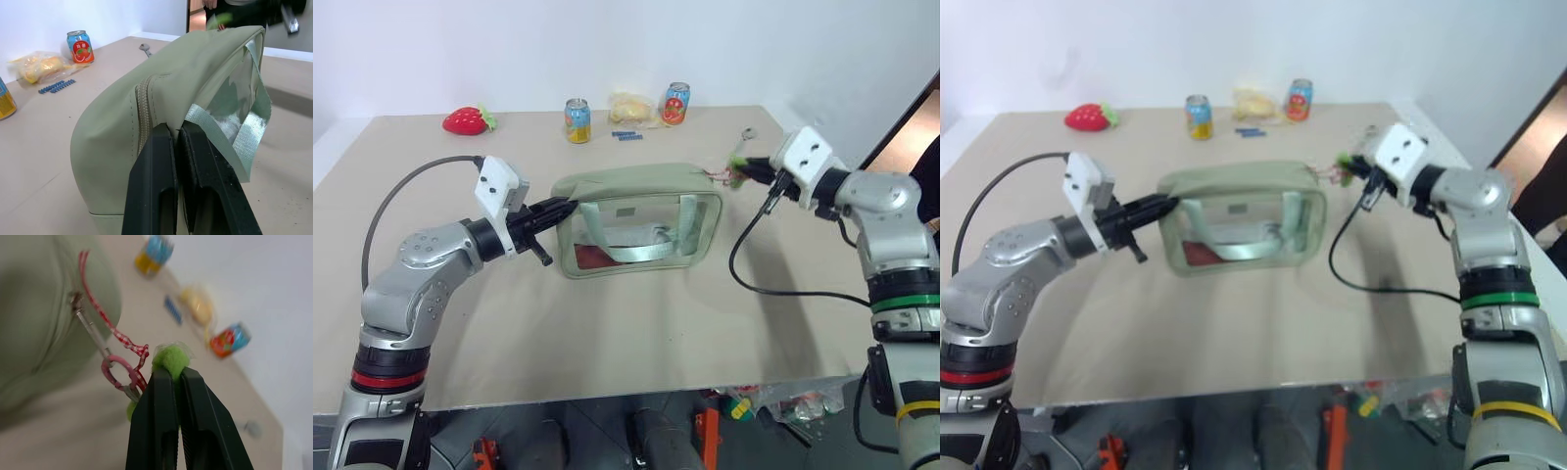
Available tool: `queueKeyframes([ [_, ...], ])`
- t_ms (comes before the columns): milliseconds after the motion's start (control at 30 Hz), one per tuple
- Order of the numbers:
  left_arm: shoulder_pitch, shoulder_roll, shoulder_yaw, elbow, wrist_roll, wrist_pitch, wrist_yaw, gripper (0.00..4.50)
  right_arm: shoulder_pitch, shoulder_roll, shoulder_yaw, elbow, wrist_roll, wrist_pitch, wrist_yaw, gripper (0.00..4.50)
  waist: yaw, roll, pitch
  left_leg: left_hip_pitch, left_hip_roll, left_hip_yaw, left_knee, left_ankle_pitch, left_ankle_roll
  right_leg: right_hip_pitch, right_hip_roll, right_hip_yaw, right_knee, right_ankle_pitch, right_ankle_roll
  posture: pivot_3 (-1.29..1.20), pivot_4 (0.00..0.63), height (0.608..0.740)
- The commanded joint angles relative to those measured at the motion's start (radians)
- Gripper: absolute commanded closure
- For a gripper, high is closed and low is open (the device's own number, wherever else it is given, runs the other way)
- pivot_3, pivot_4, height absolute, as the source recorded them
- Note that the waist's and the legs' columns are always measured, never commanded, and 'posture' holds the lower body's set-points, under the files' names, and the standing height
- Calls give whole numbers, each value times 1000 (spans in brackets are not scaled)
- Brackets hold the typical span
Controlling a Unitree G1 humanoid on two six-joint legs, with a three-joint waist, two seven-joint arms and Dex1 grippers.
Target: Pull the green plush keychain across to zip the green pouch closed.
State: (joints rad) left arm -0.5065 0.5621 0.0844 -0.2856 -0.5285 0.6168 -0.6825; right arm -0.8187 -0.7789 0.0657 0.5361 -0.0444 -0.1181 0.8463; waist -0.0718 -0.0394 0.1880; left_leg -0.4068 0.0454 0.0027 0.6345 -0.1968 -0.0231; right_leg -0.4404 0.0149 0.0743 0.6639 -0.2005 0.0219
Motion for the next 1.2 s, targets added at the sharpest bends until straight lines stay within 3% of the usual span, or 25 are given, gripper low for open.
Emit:
queueKeyframes([
  [33,-7,4,24,-19,7,-25,14,4500,49,16,7,-76,-33,50,-46,4474,-1,0,0,0,0,0,0,0,0,0,0,0,0,0,0,0,150,740],
  [367,-9,0,25,-27,7,-23,28,4500,181,138,64,-192,-89,120,-133,4474,-2,0,0,0,0,-1,1,0,0,0,0,0,0,1,1,0,150,740],
  [667,-4,2,30,-38,-31,13,20,4500,176,155,30,-180,-53,109,-149,4474,-3,0,0,1,0,0,1,0,0,0,1,0,0,1,1,0,150,740],
  [700,-7,4,37,-35,-42,23,17,4500,171,157,12,-185,-23,125,-136,3846,-3,0,0,1,0,0,1,0,0,0,1,0,0,1,1,0,150,740],
  [900,-34,48,97,-27,-115,63,-18,2418,133,119,-114,-280,158,274,-47,1884,-3,0,0,0,0,0,1,0,0,0,1,0,0,1,1,0,150,740],
  [1067,-56,59,237,-32,-254,131,35,801,167,45,-215,-422,287,433,5,221,-2,0,0,0,0,-1,1,0,0,0,1,-1,0,0,1,0,150,740],
  [1133,-41,66,281,-42,-291,156,61,94,210,20,-261,-494,348,501,23,0,-1,0,0,0,0,-1,1,0,0,0,1,0,0,0,1,0,150,740],
  [1200,-2,82,303,-59,-292,164,77,9,271,-3,-305,-572,405,564,37,0,-3,0,0,0,0,-1,0,0,0,1,1,-1,0,-1,1,0,150,740],
])
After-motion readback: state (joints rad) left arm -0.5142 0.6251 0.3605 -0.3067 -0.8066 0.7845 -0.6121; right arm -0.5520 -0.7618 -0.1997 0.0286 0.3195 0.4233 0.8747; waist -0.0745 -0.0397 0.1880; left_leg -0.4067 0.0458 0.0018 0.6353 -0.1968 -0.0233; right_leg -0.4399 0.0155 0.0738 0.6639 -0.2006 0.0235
